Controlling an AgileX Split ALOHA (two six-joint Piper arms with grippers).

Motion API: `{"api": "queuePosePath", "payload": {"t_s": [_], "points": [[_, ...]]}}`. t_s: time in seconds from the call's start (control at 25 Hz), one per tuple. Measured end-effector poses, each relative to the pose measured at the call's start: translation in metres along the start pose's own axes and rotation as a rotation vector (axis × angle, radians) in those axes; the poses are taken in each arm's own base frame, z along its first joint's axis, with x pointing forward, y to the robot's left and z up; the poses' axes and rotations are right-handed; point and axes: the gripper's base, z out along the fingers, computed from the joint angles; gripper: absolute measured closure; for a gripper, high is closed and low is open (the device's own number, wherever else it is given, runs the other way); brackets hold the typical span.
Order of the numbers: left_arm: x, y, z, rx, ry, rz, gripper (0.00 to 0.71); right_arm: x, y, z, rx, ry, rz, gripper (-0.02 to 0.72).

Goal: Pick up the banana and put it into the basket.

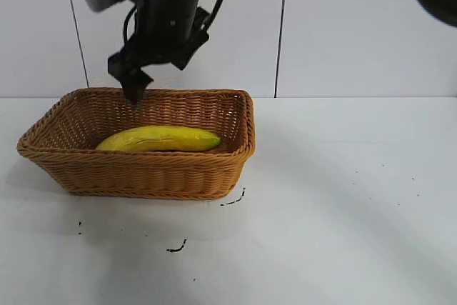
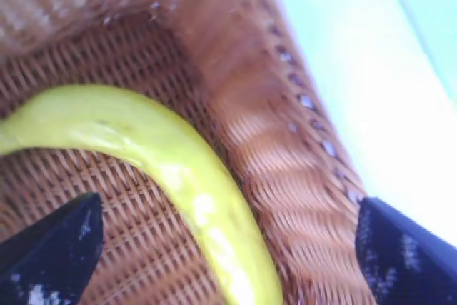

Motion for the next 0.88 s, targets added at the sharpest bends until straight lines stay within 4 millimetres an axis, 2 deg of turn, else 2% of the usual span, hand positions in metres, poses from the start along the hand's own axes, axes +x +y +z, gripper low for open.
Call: {"api": "queuePosePath", "payload": {"t_s": [0.08,0.2,0.4,0.52,0.6,0.76,0.88], "points": [[0.0,0.0,0.0,0.0,0.0,0.0,0.015,-0.003,-0.016,-0.013,-0.006,-0.016,0.099,0.014],[0.0,0.0,0.0,0.0,0.0,0.0,0.015,0.006,-0.052,-0.018,-0.018,0.005,0.236,0.014],[0.0,0.0,0.0,0.0,0.0,0.0,0.015,0.038,-0.128,-0.018,0.052,0.055,0.381,0.014],[0.0,0.0,0.0,0.0,0.0,0.0,0.015,0.064,-0.178,-0.023,0.104,0.081,0.471,0.014],[0.0,0.0,0.0,0.0,0.0,0.0,0.015,0.081,-0.204,-0.028,0.13,0.104,0.523,0.014],[0.0,0.0,0.0,0.0,0.0,0.0,0.015,0.113,-0.247,-0.037,0.175,0.137,0.61,0.014],[0.0,0.0,0.0,0.0,0.0,0.0,0.015,0.131,-0.268,-0.044,0.201,0.149,0.659,0.014]]}}
